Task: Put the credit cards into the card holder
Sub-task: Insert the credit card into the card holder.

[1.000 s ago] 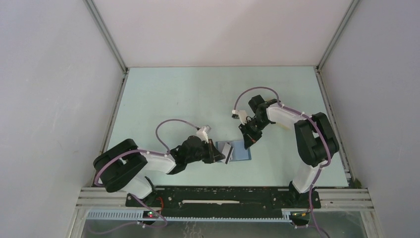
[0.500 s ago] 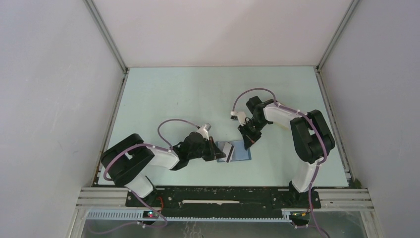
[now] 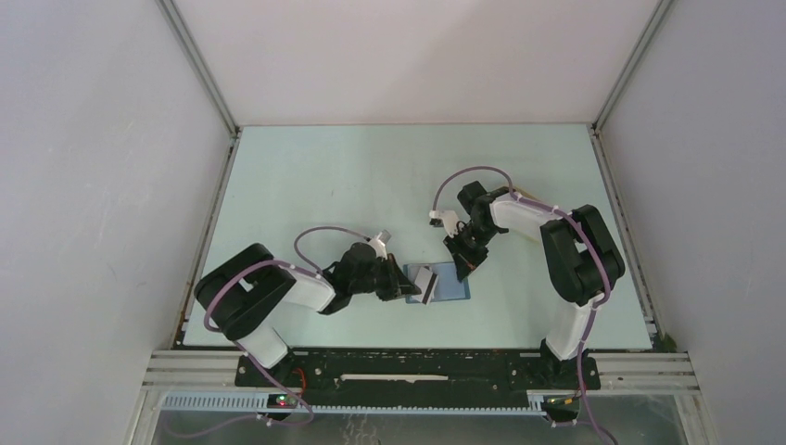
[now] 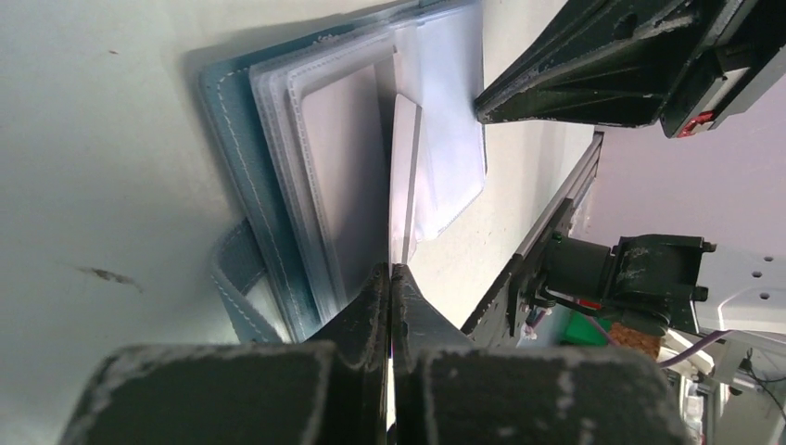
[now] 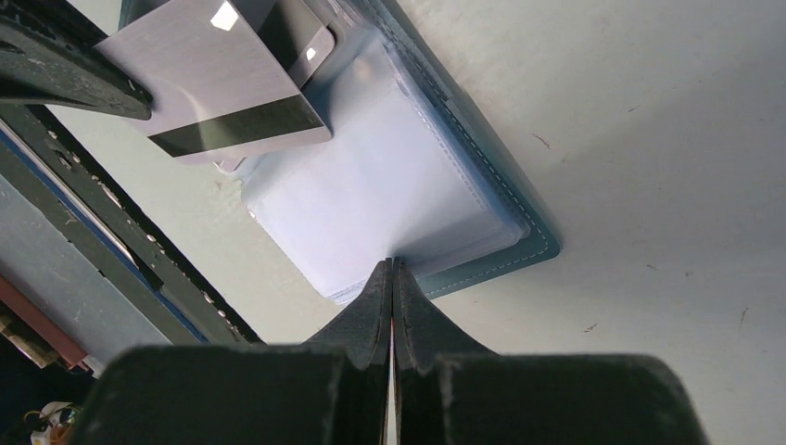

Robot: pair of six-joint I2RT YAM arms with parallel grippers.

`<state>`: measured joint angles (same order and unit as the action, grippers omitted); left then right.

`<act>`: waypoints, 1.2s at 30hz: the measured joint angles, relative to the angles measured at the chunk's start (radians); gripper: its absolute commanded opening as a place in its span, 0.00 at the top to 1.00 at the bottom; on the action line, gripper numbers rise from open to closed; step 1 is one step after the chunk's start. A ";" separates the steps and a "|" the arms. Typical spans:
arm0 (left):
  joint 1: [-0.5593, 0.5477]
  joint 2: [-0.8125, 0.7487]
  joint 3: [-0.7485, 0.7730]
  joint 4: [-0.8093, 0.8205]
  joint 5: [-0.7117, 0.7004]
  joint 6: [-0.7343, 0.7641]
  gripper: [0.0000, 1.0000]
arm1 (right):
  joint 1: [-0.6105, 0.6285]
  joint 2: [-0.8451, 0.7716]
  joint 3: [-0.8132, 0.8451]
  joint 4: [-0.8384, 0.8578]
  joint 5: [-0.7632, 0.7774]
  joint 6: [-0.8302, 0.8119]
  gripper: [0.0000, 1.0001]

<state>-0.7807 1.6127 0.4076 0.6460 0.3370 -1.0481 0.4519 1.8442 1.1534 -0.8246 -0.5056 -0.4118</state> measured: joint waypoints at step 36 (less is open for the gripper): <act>0.025 -0.004 0.042 -0.096 0.002 -0.039 0.99 | 0.008 0.000 0.001 0.000 0.005 0.011 0.97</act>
<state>-0.7559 1.6089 0.4500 0.5499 0.3393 -1.0870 0.4599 1.8442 1.1542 -0.8249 -0.5011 -0.4011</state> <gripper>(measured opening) 0.013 0.030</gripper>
